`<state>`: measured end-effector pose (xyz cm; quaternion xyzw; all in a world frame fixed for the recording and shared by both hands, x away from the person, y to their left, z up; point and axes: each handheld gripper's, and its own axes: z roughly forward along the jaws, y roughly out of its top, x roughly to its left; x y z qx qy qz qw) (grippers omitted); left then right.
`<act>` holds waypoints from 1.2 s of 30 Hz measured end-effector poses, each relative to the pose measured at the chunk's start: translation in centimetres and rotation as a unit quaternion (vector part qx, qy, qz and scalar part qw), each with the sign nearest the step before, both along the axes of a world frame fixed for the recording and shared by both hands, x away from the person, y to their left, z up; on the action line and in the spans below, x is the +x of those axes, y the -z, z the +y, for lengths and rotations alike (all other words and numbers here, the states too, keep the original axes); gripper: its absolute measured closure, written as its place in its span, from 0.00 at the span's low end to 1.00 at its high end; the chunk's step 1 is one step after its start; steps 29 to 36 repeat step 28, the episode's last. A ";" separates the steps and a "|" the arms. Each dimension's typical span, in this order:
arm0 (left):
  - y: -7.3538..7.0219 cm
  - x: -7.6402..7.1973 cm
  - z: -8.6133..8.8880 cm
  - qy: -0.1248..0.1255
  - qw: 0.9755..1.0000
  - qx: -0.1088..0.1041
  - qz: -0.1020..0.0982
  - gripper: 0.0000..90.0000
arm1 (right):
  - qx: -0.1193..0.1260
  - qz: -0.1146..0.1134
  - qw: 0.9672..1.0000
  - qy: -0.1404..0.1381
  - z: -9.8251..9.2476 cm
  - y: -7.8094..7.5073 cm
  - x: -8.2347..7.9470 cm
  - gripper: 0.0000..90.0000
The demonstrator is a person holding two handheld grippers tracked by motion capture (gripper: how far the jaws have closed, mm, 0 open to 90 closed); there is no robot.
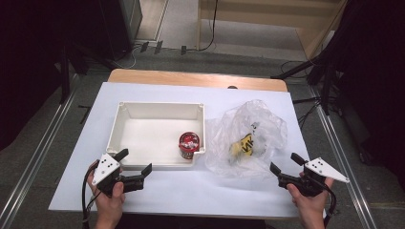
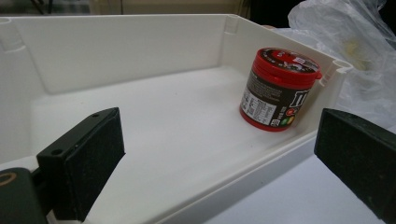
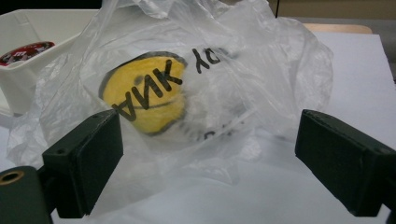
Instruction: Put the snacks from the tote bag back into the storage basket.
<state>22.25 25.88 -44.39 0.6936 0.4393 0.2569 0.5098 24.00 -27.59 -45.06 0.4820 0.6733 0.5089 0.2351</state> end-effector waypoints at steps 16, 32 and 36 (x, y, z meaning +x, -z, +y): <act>-0.1 -0.5 0.8 0.006 1.000 0.000 -0.004 0.02 | 0.003 0.002 0.999 0.041 -3.9 1.3 -1.3 0.04; 0.2 -0.3 0.9 0.003 1.000 0.003 -0.003 0.02 | 0.005 0.019 0.998 0.056 -4.5 2.0 -0.9 0.04; 0.2 -0.3 0.9 0.003 1.000 0.003 -0.003 0.02 | 0.005 0.019 0.998 0.056 -4.5 2.0 -0.9 0.04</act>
